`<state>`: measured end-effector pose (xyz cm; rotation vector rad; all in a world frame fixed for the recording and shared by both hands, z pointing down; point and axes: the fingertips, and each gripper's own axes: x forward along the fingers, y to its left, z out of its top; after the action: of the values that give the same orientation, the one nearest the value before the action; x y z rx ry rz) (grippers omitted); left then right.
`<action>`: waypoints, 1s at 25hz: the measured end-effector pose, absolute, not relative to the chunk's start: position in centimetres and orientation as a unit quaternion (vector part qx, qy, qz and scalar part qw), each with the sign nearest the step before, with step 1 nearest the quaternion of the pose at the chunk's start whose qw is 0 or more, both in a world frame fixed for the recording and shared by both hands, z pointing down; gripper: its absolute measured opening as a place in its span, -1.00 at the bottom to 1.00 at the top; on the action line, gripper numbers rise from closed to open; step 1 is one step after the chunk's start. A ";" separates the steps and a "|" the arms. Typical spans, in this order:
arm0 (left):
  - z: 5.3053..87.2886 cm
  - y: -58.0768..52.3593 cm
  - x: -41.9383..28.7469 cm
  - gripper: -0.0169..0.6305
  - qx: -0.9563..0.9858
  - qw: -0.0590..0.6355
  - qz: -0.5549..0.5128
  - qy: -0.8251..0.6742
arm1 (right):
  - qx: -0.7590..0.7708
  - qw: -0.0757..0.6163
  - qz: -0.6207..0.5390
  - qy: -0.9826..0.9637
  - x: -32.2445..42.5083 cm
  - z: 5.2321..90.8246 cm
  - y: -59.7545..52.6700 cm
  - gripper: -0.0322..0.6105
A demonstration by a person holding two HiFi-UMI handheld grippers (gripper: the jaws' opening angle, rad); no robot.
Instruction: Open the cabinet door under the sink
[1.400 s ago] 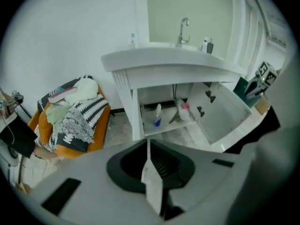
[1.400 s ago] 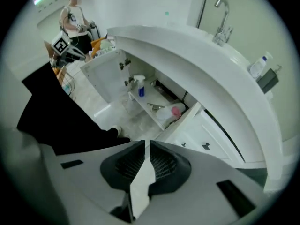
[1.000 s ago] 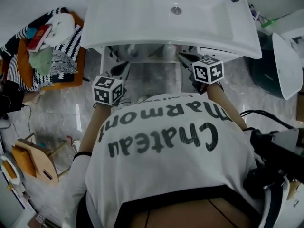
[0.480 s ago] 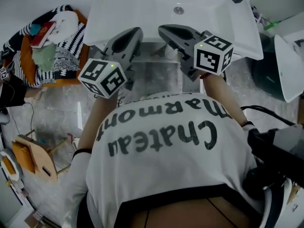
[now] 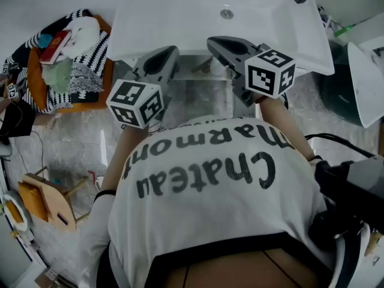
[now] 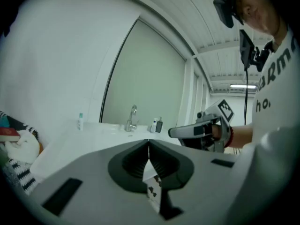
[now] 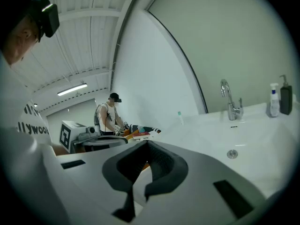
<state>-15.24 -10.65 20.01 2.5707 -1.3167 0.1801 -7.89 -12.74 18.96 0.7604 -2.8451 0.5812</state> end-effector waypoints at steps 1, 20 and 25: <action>20.5 -10.6 -15.4 -0.92 0.879 0.128 0.066 -0.455 | 0.258 0.070 0.198 -0.943 -7.6 19.2 -12.9 -0.87; 21.7 -11.4 -15.9 -0.92 0.883 0.130 0.080 -0.445 | 0.282 0.099 0.206 -0.932 -6.7 21.4 -14.2 -0.87; 22.1 -11.3 -15.8 -0.92 0.883 0.132 0.084 -0.443 | 0.287 0.098 0.210 -0.930 -6.4 21.9 -14.3 -0.87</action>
<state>-15.76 -11.35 22.12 2.5626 -1.2843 0.2436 -6.44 -14.32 21.93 0.8493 -2.7503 0.6200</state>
